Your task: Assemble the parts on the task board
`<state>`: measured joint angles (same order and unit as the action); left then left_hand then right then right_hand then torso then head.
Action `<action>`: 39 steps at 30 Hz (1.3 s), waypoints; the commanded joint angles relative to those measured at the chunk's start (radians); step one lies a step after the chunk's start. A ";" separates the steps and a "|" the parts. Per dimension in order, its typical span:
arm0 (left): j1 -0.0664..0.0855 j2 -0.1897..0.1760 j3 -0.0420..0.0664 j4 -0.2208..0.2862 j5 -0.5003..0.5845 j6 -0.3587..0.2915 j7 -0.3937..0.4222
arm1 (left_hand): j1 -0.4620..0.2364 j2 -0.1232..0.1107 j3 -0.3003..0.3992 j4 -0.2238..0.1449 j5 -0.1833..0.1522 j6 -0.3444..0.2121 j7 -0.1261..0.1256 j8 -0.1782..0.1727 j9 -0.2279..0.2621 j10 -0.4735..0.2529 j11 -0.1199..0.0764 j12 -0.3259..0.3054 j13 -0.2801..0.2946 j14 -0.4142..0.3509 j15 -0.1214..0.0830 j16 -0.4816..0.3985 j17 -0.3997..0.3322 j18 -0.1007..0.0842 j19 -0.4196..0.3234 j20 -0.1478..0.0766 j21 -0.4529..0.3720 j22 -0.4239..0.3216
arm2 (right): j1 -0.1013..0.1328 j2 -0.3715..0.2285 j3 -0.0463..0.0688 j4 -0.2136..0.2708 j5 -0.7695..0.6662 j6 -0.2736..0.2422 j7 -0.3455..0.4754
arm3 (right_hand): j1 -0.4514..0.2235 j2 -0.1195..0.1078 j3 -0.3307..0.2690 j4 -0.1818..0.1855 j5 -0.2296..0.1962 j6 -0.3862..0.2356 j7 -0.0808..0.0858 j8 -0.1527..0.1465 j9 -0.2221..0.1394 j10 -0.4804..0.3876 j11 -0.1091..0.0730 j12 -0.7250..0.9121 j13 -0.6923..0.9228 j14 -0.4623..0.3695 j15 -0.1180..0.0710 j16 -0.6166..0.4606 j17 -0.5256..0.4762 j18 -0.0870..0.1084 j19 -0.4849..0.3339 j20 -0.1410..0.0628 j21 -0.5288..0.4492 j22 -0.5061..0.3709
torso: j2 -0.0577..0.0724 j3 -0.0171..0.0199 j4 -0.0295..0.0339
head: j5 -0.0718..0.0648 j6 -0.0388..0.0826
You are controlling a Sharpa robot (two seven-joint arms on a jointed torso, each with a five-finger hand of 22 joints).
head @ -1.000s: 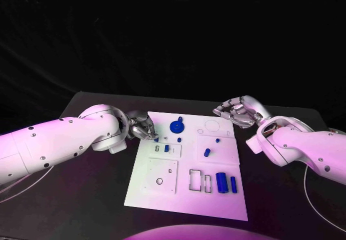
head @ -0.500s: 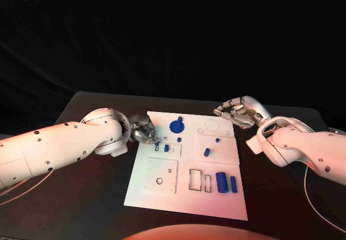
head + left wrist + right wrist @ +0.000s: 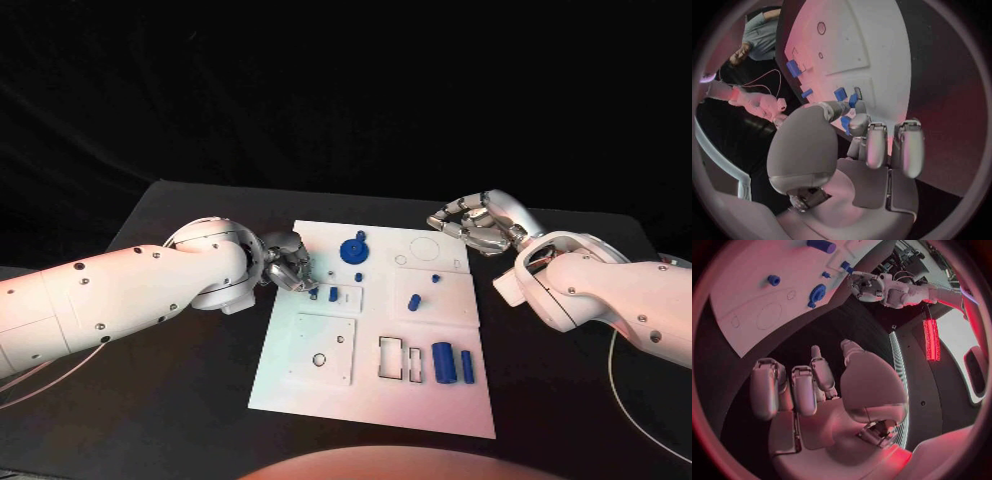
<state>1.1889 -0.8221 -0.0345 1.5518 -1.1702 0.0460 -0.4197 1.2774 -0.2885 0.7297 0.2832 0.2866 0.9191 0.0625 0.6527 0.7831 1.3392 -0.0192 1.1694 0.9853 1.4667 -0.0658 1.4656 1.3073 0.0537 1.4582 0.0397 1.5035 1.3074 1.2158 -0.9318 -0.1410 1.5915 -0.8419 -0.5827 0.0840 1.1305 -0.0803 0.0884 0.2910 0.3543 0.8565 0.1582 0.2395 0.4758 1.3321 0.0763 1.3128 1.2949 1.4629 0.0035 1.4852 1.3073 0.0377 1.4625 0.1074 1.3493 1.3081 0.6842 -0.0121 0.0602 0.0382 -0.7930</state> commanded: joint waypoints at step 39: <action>-0.006 0.018 -0.005 -0.013 -0.007 0.083 -0.027 | -0.002 -0.002 0.190 -0.202 0.011 0.009 -0.001 -0.005 0.001 0.006 0.001 0.006 0.001 0.062 -0.010 0.003 0.109 -0.017 0.007 -0.002 0.002 0.118 | -0.002 0.001 0.000 0.000 -0.009 0.007 0.003 | -0.001 0.009 -0.008 0.000 0.006 -0.002 -0.004 0.005 0.002 0.000 -0.005 0.003 -0.001 0.059 -0.007 -0.006 0.047 0.015 0.002 -0.006 -0.006 0.138 | 0.000 0.0006 -0.0001 | -0.001 -0.002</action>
<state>1.1868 -0.8079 -0.0364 1.5373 -1.1753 0.0909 -0.4385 1.2706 -0.2951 0.7276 0.2809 0.2939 0.9208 0.0647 0.6504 0.7860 1.3390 -0.0190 1.1733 0.9881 1.4667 -0.0657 1.4656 1.3080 0.0537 1.4580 0.0396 1.5035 1.3074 1.2147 -0.9315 -0.1410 1.5911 -0.8419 -0.5826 0.0840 1.1305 -0.0804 0.0884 0.2910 0.3543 0.8565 0.1582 0.2395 0.4764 1.3321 0.0763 1.3128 1.2946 1.4629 0.0035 1.4852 1.3078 0.0376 1.4625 0.1074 1.3493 1.3076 0.6843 -0.0115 0.0601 0.0372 -0.7948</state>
